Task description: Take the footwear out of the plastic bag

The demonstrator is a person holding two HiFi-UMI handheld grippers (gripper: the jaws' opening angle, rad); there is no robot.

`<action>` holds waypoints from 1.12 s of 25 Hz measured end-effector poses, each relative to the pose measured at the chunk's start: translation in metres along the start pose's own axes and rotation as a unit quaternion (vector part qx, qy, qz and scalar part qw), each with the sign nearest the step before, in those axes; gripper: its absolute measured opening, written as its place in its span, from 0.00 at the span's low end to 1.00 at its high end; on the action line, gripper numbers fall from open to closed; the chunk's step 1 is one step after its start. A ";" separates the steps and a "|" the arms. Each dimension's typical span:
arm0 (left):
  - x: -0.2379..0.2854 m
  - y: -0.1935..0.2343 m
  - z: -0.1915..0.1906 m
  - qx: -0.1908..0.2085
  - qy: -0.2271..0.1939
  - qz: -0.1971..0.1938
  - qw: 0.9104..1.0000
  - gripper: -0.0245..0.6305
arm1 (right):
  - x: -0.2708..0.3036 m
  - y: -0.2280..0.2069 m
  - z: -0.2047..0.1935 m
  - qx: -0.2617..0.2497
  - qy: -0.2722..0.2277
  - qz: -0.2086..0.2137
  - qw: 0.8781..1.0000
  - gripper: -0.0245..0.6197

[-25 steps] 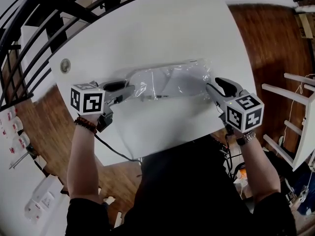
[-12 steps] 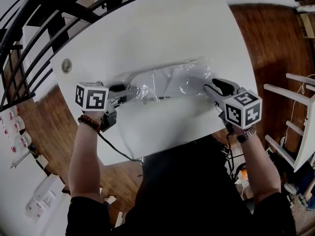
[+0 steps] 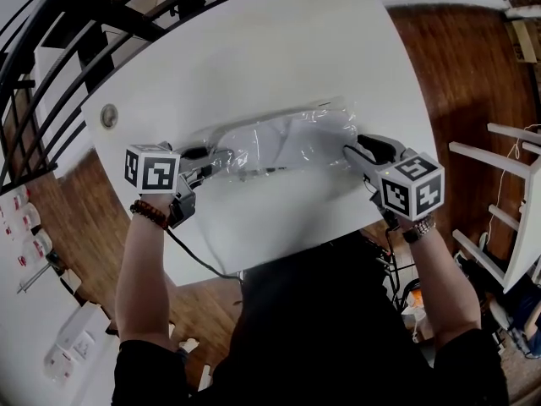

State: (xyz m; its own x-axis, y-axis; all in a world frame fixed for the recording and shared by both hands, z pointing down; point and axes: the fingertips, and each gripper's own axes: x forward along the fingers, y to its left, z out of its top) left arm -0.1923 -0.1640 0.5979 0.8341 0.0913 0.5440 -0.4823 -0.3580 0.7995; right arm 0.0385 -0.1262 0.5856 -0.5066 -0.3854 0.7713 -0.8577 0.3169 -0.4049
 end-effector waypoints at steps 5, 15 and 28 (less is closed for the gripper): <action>-0.002 -0.002 0.002 -0.014 -0.014 -0.004 1.000 0.22 | -0.001 0.001 -0.001 -0.002 0.001 0.002 1.000 0.25; -0.006 -0.012 0.001 -0.027 -0.039 -0.027 0.999 0.18 | -0.009 -0.001 -0.004 0.006 -0.012 0.007 1.000 0.19; -0.007 -0.020 -0.001 -0.032 -0.058 -0.035 0.997 0.17 | -0.022 -0.007 -0.008 0.037 -0.034 0.009 0.999 0.04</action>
State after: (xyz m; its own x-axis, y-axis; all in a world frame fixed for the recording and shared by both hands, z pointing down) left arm -0.1889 -0.1569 0.5780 0.8898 0.0052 0.4564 -0.4349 -0.2934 0.8513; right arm 0.0565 -0.1129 0.5756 -0.5244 -0.4383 0.7300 -0.8514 0.2604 -0.4552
